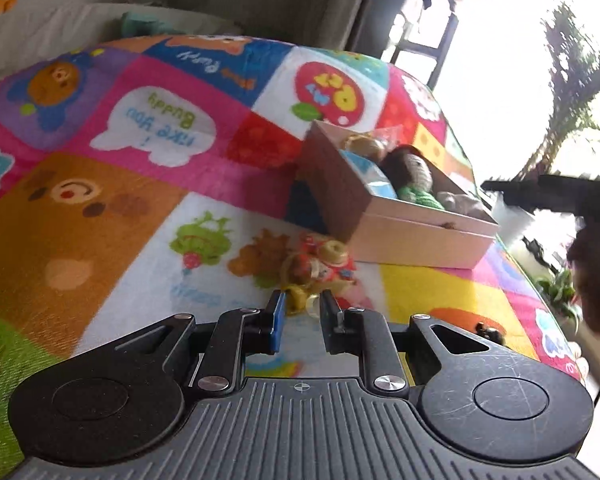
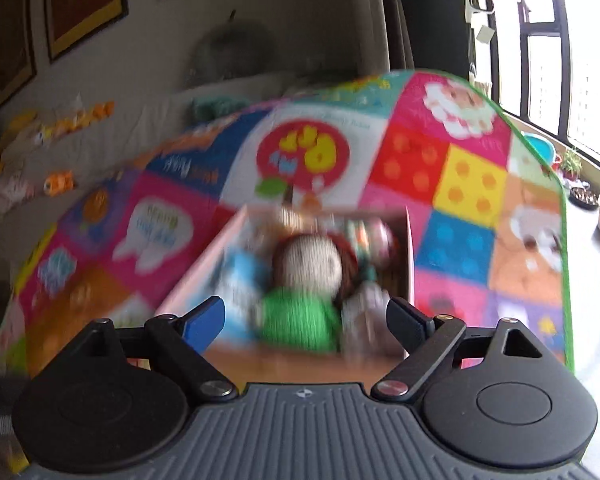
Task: Organize objects
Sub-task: 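Move both grippers toward the Hello Kitty toy and doll keychain on the mat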
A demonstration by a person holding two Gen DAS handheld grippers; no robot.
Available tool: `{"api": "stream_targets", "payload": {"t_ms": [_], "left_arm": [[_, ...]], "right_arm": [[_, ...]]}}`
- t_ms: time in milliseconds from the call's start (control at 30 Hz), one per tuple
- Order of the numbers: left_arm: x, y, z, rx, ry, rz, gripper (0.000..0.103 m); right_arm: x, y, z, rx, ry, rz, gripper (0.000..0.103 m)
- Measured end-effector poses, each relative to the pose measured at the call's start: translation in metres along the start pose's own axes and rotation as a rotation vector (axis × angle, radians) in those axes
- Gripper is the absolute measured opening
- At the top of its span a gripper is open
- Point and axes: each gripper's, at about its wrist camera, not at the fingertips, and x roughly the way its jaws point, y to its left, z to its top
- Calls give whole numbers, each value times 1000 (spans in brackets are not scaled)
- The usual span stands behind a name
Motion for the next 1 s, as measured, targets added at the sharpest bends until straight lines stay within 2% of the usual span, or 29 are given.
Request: {"api": "stream_targets", "payload": {"t_ms": [67,167,267,400,500,633,767,800,900,1000], "left_arm": [[1,-14,1,32,12,-28,21],[5,-42,-2,98,56,-87,21],[9,-72,-8,164,77,-114,21],[21,-87,-10,187,71,-15,21],[31,-85,-10,171,79,61,21],[35,-63,-3,144,78,172,21],[39,-29,11,121,61,355,21],[36,-23,16,93,50,345,21],[27,-17,31,21,14,198,21],[36,-22,47,10,12,183,21]], "right_arm": [[-11,-4,-26,-2,13,-25,89],[-19,-10,-58,-26,21,-106,89],[-24,-22,-77,33,30,-109,89],[-28,-29,-93,89,20,-66,98],[-27,-27,-103,76,13,-79,98],[-34,-29,-105,89,-32,-68,100],[-34,-34,-104,115,-34,-51,100],[-34,-35,-104,121,-33,-47,100],[-34,-38,-103,135,-39,-37,102],[-32,-38,-103,141,-34,-35,103]]}}
